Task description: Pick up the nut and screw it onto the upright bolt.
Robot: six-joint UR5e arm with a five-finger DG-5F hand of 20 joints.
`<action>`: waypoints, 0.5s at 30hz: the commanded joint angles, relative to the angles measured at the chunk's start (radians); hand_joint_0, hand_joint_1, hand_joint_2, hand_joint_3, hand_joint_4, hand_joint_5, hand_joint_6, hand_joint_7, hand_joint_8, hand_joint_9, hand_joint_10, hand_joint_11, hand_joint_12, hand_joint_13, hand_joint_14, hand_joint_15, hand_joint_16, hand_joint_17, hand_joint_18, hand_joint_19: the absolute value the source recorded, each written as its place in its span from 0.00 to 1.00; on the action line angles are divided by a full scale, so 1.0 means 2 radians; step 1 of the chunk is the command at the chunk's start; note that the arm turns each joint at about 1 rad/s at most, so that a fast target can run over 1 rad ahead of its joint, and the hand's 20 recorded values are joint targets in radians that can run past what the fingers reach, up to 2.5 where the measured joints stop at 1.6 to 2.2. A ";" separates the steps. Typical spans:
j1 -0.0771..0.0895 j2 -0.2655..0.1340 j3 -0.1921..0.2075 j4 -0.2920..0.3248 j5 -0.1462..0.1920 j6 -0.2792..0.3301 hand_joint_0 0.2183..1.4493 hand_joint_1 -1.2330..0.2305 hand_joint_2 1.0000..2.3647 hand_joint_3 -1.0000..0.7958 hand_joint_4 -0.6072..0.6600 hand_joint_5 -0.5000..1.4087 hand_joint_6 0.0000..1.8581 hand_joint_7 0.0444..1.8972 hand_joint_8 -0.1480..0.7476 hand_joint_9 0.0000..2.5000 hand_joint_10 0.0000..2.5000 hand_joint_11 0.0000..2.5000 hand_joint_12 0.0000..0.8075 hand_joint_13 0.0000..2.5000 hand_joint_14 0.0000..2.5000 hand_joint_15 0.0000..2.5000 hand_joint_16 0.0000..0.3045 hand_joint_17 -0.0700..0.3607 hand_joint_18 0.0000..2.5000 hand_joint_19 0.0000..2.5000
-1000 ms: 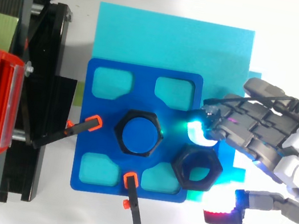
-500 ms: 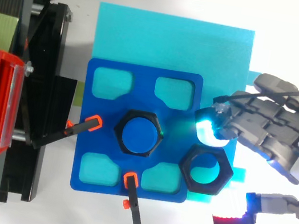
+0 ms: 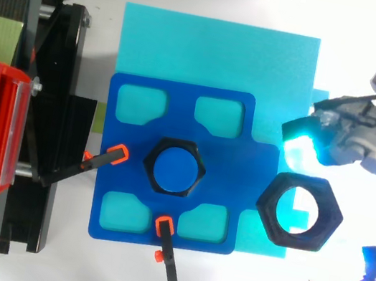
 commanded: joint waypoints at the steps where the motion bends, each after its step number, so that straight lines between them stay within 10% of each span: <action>1: -0.008 0.002 0.025 -0.001 -0.013 0.000 0.30 0.43 0.00 0.28 0.65 0.18 0.27 0.66 0.43 0.28 0.00 0.06 0.31 0.29 0.00 0.01 0.08 0.28 0.18 0.01; 15: -0.045 -0.021 0.052 0.062 -0.062 0.001 0.30 0.44 0.00 0.28 0.65 0.19 0.27 0.66 0.43 0.29 0.00 0.07 0.31 0.29 0.00 0.01 0.08 0.28 0.18 0.02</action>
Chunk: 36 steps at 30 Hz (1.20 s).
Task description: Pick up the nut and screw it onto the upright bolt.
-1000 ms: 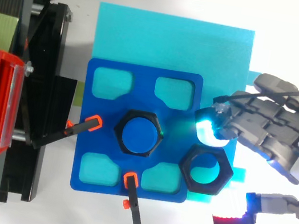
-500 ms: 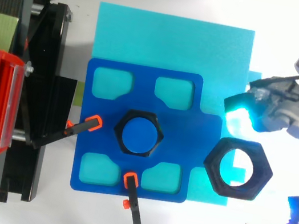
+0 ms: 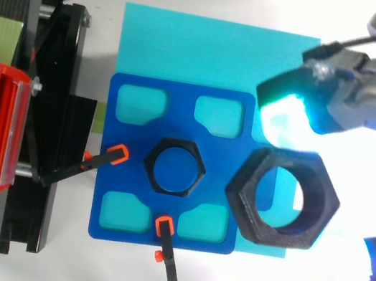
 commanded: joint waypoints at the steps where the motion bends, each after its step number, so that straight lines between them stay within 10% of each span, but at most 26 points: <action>1: -0.009 -0.011 0.000 0.027 -0.010 0.000 0.29 0.44 0.00 0.29 0.65 0.19 0.27 0.66 0.43 0.29 0.00 0.07 0.31 0.29 0.00 0.01 0.08 0.28 0.18 0.02; 13: -0.031 -0.056 0.006 0.080 -0.042 0.001 0.29 0.44 0.00 0.29 0.65 0.19 0.27 0.66 0.44 0.30 0.00 0.07 0.31 0.29 0.00 0.02 0.07 0.28 0.19 0.02; 36: -0.041 -0.077 0.006 0.079 -0.074 -0.007 0.29 0.45 0.00 0.29 0.65 0.19 0.27 0.66 0.44 0.30 0.00 0.07 0.31 0.30 0.00 0.02 0.07 0.28 0.19 0.02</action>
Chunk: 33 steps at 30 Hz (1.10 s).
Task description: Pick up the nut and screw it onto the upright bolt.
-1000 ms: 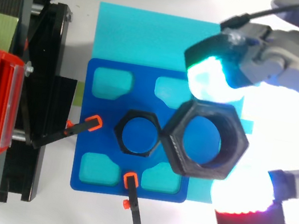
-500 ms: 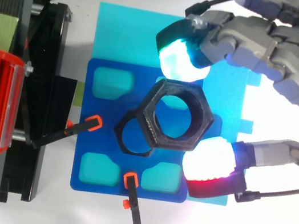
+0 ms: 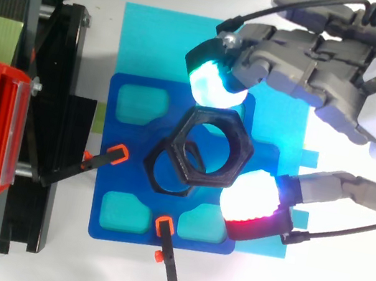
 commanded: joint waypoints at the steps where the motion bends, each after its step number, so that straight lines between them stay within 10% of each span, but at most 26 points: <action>1: 0.000 -0.002 0.000 0.002 -0.005 -0.003 0.29 0.45 0.00 0.29 0.65 0.19 0.27 0.65 0.44 0.30 0.00 0.07 0.31 0.30 0.00 0.02 0.07 0.28 0.19 0.02; 33: 0.007 -0.016 0.000 0.018 -0.016 -0.026 0.29 0.45 0.00 0.29 0.65 0.19 0.27 0.65 0.43 0.30 0.00 0.07 0.31 0.30 0.00 0.02 0.08 0.28 0.19 0.02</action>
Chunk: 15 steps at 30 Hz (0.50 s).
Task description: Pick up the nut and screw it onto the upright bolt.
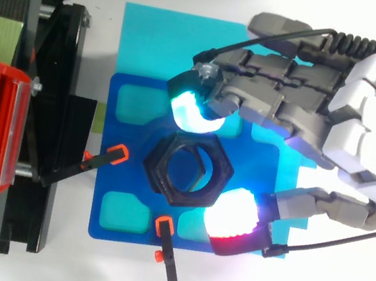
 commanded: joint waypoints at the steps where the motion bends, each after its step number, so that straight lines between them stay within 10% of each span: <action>1: 0.003 0.000 0.000 0.003 0.001 -0.002 0.29 0.45 0.00 0.29 0.64 0.19 0.27 0.65 0.43 0.30 0.00 0.07 0.31 0.30 0.00 0.02 0.08 0.28 0.19 0.02; 15: 0.007 -0.001 0.000 0.020 0.001 -0.008 0.29 0.45 0.00 0.29 0.65 0.19 0.27 0.65 0.44 0.30 0.00 0.07 0.31 0.30 0.00 0.02 0.07 0.28 0.19 0.02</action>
